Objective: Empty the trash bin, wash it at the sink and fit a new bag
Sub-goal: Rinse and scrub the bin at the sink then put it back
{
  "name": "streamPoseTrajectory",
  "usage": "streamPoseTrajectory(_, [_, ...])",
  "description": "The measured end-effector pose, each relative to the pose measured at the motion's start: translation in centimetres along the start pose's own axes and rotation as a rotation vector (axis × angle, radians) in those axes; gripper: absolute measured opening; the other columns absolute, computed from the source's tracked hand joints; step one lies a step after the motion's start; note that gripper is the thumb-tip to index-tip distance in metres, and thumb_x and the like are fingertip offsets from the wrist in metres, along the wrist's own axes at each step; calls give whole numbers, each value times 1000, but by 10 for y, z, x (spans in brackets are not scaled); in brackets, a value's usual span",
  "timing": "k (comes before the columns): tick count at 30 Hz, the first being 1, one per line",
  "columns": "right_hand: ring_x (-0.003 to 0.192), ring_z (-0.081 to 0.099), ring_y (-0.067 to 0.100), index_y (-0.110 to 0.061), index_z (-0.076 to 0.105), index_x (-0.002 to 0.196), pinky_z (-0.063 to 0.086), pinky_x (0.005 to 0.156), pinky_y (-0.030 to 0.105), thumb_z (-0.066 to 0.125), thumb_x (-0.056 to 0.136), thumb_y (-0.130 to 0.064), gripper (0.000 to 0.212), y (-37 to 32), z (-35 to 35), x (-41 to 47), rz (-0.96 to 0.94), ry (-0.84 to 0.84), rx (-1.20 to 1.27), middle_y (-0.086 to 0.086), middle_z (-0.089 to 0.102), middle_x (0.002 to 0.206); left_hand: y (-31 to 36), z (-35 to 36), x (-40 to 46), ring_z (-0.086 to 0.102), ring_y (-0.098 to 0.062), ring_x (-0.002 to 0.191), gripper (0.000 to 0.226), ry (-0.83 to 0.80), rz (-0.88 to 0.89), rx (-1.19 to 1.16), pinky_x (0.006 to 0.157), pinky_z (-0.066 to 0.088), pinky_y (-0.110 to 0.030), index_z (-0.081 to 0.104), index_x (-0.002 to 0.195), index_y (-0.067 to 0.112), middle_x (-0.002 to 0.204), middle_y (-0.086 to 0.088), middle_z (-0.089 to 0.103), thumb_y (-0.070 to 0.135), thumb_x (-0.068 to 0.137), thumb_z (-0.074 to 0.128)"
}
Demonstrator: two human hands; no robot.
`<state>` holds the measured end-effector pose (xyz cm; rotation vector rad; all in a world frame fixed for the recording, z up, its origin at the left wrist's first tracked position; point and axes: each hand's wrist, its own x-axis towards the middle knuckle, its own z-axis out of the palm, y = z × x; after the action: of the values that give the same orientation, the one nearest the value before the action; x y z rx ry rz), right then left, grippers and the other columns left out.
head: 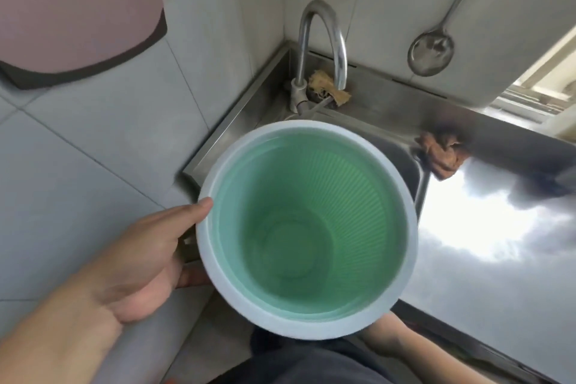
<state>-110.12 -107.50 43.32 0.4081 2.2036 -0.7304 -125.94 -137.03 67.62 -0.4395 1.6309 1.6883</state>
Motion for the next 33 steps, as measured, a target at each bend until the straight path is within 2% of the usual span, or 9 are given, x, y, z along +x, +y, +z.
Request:
streamPoseTrajectory(2, [110, 65, 27, -4, 70, 108, 50, 97, 43, 58, 86, -32, 38, -2, -9, 5, -22, -44, -17, 12, 71, 115, 15, 16, 9, 75, -24, 86, 44, -61, 6, -19, 57, 60, -35, 76, 113, 16, 113, -10, 76, 40, 79, 61])
streamPoseTrajectory(4, [94, 65, 21, -12, 69, 86, 52, 87, 35, 56, 83, -28, 21, -2, -18, 11, -17, -71, -22, 2, 72, 99, 29, 35, 25, 75, -22, 85, 44, -93, -7, -23, 59, 60, -36, 77, 113, 18, 113, -8, 76, 40, 78, 63])
streamPoseTrajectory(8, [71, 48, 18, -23, 42, 58, 40, 62, 31, 49, 73, -30, 18, 0, -32, 26, -30, -106, -33, -7, 52, 68, 45, 75, 71, 75, -23, 77, 33, -113, -120, -26, 60, 61, -37, 78, 109, 16, 104, -7, 75, 37, 92, 60])
streamPoseTrajectory(13, [75, 49, 18, -23, 41, 60, 34, 53, 18, 52, 77, -34, 22, 9, -42, 40, -20, -125, -36, -3, 56, 81, 56, 113, 129, 65, -29, 99, 37, -36, -211, -101, 60, 62, -45, 63, 127, 7, 113, -13, 57, 30, 101, 54])
streamPoseTrajectory(16, [67, 48, 11, -22, 45, 59, 32, 51, 14, 56, 77, -35, 25, 11, -47, 41, -3, -150, -1, -8, 52, 69, 63, 125, 157, 63, -32, 98, 34, 6, -207, -130, 55, 61, -45, 61, 126, 5, 106, -13, 57, 27, 102, 53])
streamPoseTrajectory(21, [63, 47, 6, -25, 45, 55, 38, 58, 16, 56, 72, -35, 22, 2, -49, 46, 49, -176, 121, -11, 49, 64, 68, 125, 202, 64, -26, 88, 22, 32, -176, -111, 52, 60, -41, 64, 110, 7, 95, -11, 63, 24, 102, 54])
streamPoseTrajectory(26, [85, 61, 16, -16, 67, 78, 49, 76, 25, 57, 76, -33, 20, -17, -61, 46, 132, -155, 219, -2, 65, 86, 55, 109, 242, 67, -28, 94, 18, 52, -213, -92, 54, 62, -40, 65, 113, 9, 108, -14, 69, 15, 97, 59])
streamPoseTrajectory(30, [84, 64, 20, -20, 60, 71, 49, 74, 25, 58, 80, -32, 15, -44, -93, 41, 106, -137, 233, -2, 65, 82, 42, 96, 273, 69, -24, 91, 13, 60, -253, -43, 58, 61, -37, 65, 107, 11, 103, -12, 73, 11, 96, 57])
streamPoseTrajectory(33, [78, 71, 17, -20, 66, 82, 53, 68, 26, 61, 83, -35, 16, -69, -142, 36, 42, -87, 321, 0, 71, 79, 30, 86, 296, 70, -22, 83, 11, 55, -286, 19, 62, 62, -36, 66, 99, 13, 92, -9, 74, 10, 95, 56])
